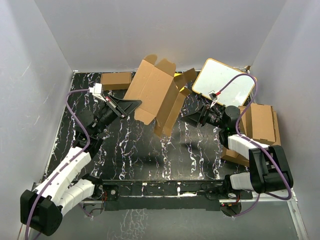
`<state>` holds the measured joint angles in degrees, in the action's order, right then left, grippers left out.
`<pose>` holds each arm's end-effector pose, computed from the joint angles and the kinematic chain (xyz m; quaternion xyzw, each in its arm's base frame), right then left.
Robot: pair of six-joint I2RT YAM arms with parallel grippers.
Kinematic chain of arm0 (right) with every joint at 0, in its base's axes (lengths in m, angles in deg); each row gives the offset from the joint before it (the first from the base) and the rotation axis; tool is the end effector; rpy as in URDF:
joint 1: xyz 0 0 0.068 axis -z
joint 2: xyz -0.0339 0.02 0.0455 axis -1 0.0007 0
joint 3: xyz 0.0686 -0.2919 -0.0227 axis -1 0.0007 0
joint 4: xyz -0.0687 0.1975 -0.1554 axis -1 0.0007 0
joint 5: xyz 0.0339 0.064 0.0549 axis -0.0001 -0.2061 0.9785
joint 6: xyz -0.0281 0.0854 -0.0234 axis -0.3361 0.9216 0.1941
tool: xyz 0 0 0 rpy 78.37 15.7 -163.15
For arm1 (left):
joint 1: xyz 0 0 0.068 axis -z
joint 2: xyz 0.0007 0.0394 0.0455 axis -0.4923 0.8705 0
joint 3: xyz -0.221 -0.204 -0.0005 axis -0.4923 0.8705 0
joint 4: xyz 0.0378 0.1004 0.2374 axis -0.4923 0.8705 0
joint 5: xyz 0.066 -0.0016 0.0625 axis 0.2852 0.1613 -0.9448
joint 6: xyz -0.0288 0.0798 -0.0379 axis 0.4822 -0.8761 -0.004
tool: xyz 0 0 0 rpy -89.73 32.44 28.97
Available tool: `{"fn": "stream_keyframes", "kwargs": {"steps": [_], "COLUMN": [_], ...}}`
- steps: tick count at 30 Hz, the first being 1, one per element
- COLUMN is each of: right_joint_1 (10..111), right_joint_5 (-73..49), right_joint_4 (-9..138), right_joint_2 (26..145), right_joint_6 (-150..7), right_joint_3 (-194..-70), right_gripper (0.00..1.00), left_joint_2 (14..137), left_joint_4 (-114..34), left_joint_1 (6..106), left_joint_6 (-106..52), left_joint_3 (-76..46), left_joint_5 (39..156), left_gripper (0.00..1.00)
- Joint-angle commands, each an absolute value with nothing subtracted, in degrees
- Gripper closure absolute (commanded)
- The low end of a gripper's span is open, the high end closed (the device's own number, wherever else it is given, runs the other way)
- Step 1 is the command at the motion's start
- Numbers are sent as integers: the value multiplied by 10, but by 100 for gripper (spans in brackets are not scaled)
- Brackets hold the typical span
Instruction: Fold the paper box
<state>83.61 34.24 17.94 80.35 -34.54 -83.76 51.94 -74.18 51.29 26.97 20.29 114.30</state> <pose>0.2689 0.0980 0.2484 -0.0914 0.7108 0.5568 0.4201 0.2006 -0.1182 0.3917 -0.0395 0.5792 -0.6438 0.4984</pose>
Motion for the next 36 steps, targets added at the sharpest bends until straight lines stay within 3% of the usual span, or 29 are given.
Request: {"fn": "stream_keyframes", "kwargs": {"steps": [1,22,36], "right_joint_1": [838,837,837], "right_joint_5": [346,376,380], "right_joint_4": [61,-121,-180], "right_joint_2": [822,877,900], "right_joint_6": [-270,-70,-16], "right_joint_3": [-852,-908,-943], "right_gripper": [10,26,57], "left_joint_2": [501,507,516], "left_joint_4": [-801,-883,-921], "left_joint_1": [509,510,509], "left_joint_6": [295,356,378], "left_joint_3": [168,166,184], "left_joint_5": [1154,1150,1149], "left_gripper": [100,100,100]}}
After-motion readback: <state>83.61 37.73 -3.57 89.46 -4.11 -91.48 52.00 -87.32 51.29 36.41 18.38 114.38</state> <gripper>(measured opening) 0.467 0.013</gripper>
